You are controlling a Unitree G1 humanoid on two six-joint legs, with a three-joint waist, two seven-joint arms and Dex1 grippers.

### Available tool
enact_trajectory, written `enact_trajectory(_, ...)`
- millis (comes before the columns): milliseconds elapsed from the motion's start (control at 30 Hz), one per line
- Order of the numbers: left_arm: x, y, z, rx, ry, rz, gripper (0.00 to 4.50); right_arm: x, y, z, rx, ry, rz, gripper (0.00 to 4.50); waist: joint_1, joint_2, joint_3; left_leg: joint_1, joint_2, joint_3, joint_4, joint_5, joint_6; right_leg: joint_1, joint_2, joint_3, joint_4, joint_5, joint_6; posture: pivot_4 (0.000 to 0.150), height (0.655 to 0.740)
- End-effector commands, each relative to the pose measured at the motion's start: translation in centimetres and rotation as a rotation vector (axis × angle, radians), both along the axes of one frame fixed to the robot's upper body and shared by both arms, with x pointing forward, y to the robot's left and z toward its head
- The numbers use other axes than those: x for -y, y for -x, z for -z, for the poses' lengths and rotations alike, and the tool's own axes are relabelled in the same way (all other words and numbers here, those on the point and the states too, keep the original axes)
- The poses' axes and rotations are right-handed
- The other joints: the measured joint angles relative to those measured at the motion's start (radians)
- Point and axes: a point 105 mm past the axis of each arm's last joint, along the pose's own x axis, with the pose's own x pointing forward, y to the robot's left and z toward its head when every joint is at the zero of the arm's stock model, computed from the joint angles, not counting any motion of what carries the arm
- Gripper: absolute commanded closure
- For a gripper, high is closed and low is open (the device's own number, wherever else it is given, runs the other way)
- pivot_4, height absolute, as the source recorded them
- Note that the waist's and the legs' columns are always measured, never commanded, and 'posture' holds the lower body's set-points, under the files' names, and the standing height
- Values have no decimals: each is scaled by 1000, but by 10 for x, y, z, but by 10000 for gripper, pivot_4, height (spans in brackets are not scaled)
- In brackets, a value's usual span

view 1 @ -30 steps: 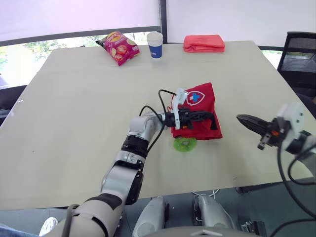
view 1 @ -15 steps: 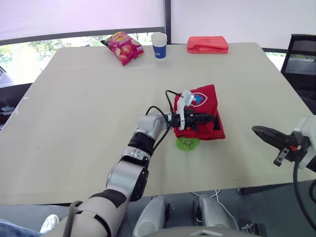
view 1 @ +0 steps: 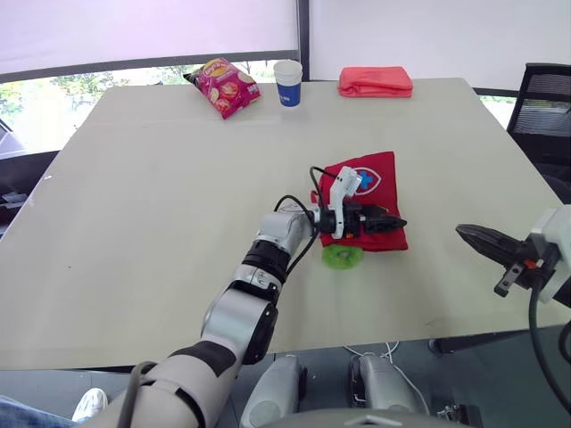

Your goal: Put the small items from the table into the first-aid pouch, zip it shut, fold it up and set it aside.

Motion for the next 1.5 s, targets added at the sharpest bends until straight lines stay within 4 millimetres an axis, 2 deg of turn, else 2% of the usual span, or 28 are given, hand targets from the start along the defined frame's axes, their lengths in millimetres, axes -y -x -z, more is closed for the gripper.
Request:
enact_trajectory(33,-8,5,30,-37,-111,4,386,-3,-1,-7,41,13,-12,45000,0,1,0,0,0,0,0,0,0,0,0,0,0,0,0,1500,7395)
enact_trajectory(267,-14,15,46,-12,-185,53,386,2,-17,-7,76,26,42,45000,-3,1,-1,0,0,0,0,0,0,0,0,0,0,0,0,1500,7395)
enact_trajectory(333,-13,16,45,9,-182,54,386,0,-23,-8,84,27,33,45000,-4,2,-2,0,1,0,0,0,0,0,0,0,0,0,0,1500,7395)
enact_trajectory(433,-11,15,29,102,-125,62,386,-6,-32,-9,91,19,-5,45000,-4,3,-3,1,1,1,0,0,0,0,1,0,0,0,0,1500,7395)
enact_trajectory(567,-18,23,-4,297,-19,132,386,-19,-62,-13,122,-20,-54,45000,-11,3,-2,0,2,2,0,0,0,-1,1,1,0,0,0,1500,7395)
enact_trajectory(733,-48,42,-46,523,72,181,386,-42,-102,-15,142,-54,-140,45000,-28,4,0,-2,3,3,-2,1,-2,-5,2,3,0,1,-2,1500,7395)
enact_trajectory(867,-81,42,-77,663,66,70,386,-58,-125,-10,141,-60,-211,45000,-27,4,1,-3,2,3,-2,2,-4,-6,1,3,0,3,-5,1500,7395)
enact_trajectory(1033,-123,45,-94,777,-63,-46,386,-76,-144,-6,151,-48,-279,45000,-31,5,2,-3,1,3,-2,2,-4,-6,1,4,0,3,-5,1500,7395)
enact_trajectory(1133,-160,49,-110,819,-154,-149,386,-86,-161,1,144,-41,-289,45000,-36,5,3,-2,1,4,-2,2,-4,-6,2,5,0,3,-5,1500,7395)
enact_trajectory(1233,-177,55,-122,842,-197,-192,386,-89,-173,7,138,-40,-279,45000,-35,5,4,-1,2,4,-3,2,-4,-6,5,5,1,3,-5,1500,7395)
enact_trajectory(1400,-193,67,-143,860,-216,-232,386,-95,-186,35,66,-20,-255,45000,-32,5,4,-2,0,3,-3,2,-4,-6,5,5,0,3,-6,1500,7395)
enact_trajectory(1500,-196,70,-144,855,-243,-237,386,-93,-183,70,-29,52,-253,45000,-33,5,4,-1,0,3,-3,2,-4,-6,4,5,0,3,-6,1500,7395)
